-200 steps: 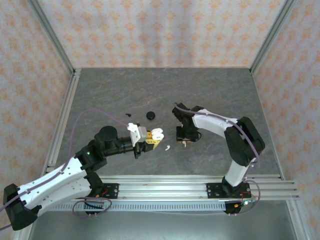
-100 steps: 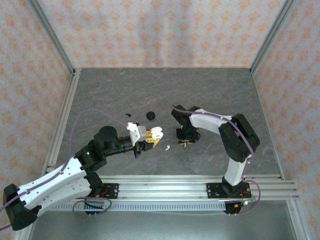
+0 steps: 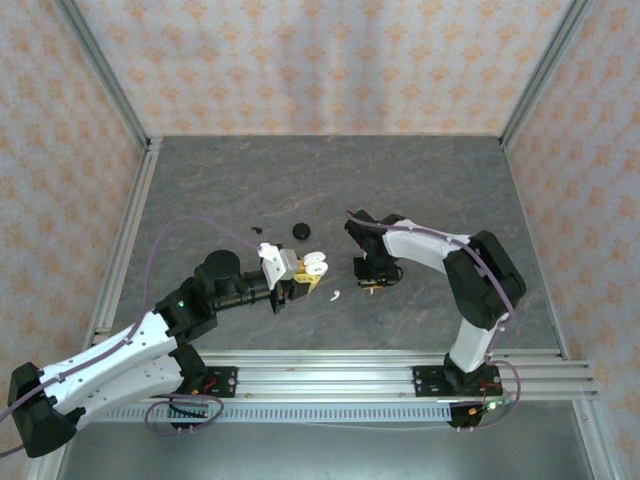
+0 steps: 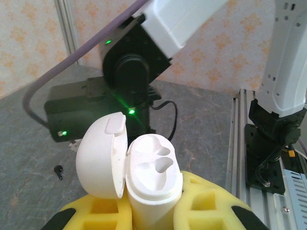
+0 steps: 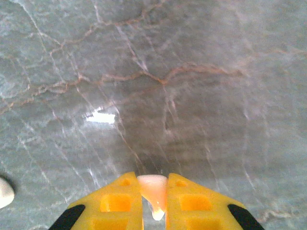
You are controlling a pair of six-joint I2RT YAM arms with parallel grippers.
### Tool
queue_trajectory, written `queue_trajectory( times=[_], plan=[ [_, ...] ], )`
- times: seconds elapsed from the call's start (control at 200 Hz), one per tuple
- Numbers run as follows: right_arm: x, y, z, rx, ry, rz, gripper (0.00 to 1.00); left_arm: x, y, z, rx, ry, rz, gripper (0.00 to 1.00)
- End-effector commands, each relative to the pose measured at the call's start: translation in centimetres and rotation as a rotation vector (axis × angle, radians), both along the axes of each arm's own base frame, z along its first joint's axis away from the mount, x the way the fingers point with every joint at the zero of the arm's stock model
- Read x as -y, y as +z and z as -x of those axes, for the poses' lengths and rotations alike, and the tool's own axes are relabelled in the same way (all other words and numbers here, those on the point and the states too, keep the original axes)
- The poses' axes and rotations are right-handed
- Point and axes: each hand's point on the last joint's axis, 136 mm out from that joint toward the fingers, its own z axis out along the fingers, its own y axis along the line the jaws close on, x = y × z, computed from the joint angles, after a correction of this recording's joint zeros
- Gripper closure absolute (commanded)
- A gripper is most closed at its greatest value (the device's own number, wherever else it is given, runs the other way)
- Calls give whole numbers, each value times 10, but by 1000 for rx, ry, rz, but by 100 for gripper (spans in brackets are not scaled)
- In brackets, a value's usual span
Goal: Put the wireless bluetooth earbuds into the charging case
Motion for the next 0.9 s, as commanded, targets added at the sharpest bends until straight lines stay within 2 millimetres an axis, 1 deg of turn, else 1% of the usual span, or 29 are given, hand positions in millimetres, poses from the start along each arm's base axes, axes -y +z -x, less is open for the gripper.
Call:
queue_trajectory(
  times=[0.0,0.09,0.275,0.36,0.365,0.44,0.445,0.45,0.46,0.465,0.485,0.49,0.51,0.515,0.52,0.525,0.53,0.565,0.57,0.575,0.605,0.61,0.655,0.665,0.696,0.736,0.786,0.851,0.896],
  plan=[
    [9,29,-8,120,-43,-15,86,-2,27,-3,80,25,62,100],
    [9,52,-13,199,-58,-53,87,-1,28,-3,89,25,61,100],
    [4,109,-19,378,-67,-171,89,-2,32,-6,110,33,55,100],
    [0,140,-19,465,-55,-231,91,-1,35,-6,117,34,57,100],
    [-1,145,-19,478,-54,-239,91,-1,35,-6,117,34,57,100],
    [-7,175,-17,566,-29,-285,92,0,39,-6,123,28,63,100],
    [-8,182,-16,587,-22,-299,92,0,39,-6,123,28,62,100],
    [-8,182,-16,587,-22,-299,92,0,39,-6,123,27,62,100],
    [-10,192,-15,614,-12,-316,93,0,40,-6,124,27,64,100],
    [-10,192,-15,614,-12,-316,93,0,40,-6,124,27,65,100],
    [-13,203,-13,646,3,-335,93,1,40,-6,125,26,65,100],
    [-14,209,-12,664,11,-346,93,1,40,-6,125,25,65,100],
    [-16,217,-10,688,26,-358,94,1,42,-6,128,24,69,100],
    [-17,223,-10,707,32,-367,94,1,43,-6,129,22,70,100],
    [-17,223,-10,707,32,-367,94,1,43,-6,130,22,71,100],
    [-20,228,-8,722,44,-379,94,1,43,-6,130,22,72,100],
    [-20,228,-8,722,44,-379,94,1,44,-6,131,22,73,100],
    [-24,248,-4,779,71,-411,95,2,46,-6,134,17,77,100],
    [-26,253,-2,795,80,-422,95,2,47,-6,135,17,79,100],
    [-26,253,-2,795,80,-422,95,2,47,-6,136,16,80,100],
    [-30,272,2,846,104,-454,95,3,49,-6,139,15,83,100],
    [-30,272,2,846,104,-454,95,3,50,-5,141,14,85,100],
    [-36,295,9,904,134,-501,96,4,53,-5,146,7,91,100],
    [-37,296,10,907,139,-505,96,4,54,-5,147,7,92,100],
    [-41,311,15,939,164,-539,96,5,56,-5,151,2,96,100],
    [-47,325,21,970,195,-574,96,5,58,-4,154,-2,100,100],
    [-55,341,29,1002,237,-615,96,6,61,-4,156,-6,103,100],
    [-65,357,39,1034,291,-658,96,7,61,-4,153,-11,98,100],
    [-71,364,45,1047,325,-681,96,7,63,-3,151,-15,96,100]
  ],
)
